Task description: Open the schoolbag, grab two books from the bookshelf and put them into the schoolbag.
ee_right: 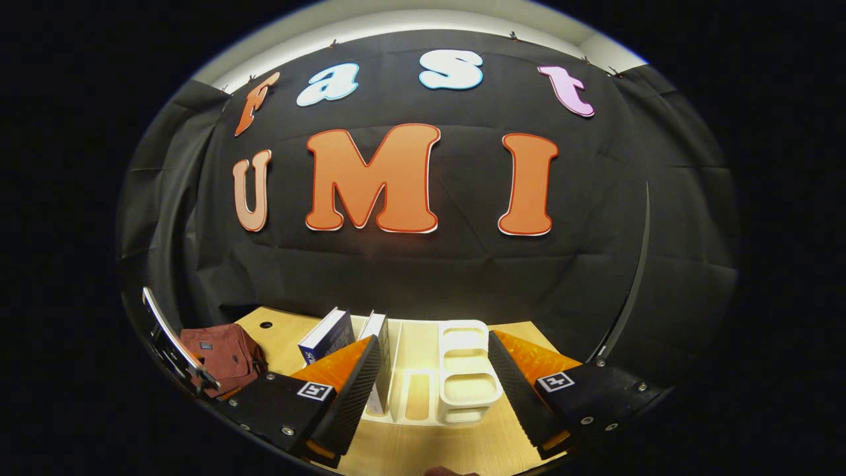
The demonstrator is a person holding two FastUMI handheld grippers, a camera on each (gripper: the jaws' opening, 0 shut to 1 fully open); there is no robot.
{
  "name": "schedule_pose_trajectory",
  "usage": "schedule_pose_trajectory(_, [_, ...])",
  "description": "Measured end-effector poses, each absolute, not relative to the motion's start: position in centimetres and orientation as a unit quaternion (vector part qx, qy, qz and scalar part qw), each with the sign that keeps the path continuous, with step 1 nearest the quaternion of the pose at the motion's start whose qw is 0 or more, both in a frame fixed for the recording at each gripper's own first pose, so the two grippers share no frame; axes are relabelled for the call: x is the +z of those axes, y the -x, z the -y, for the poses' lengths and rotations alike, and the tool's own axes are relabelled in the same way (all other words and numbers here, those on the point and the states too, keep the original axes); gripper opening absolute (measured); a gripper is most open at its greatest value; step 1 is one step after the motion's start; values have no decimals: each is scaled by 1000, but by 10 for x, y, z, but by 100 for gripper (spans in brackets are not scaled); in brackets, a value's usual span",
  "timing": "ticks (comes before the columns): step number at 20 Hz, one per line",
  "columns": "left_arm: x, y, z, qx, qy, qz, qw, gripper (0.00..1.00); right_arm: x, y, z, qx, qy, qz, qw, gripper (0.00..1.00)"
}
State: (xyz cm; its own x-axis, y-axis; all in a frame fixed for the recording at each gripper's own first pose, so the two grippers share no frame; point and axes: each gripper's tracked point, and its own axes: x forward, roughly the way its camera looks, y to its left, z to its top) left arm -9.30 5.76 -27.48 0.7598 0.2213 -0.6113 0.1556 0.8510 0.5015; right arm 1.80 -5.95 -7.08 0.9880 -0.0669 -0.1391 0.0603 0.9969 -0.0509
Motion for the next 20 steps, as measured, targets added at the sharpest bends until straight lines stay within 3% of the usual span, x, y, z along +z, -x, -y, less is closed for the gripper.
schedule_pose_trajectory(15, [-380,184,-81,6,-347,-477,807,98,-104,-23,76,-21,26,-100,994,96])
schedule_pose_trajectory(20, [-370,174,-98,23,-389,-453,802,97,-108,-21,78,-25,21,-103,994,96])
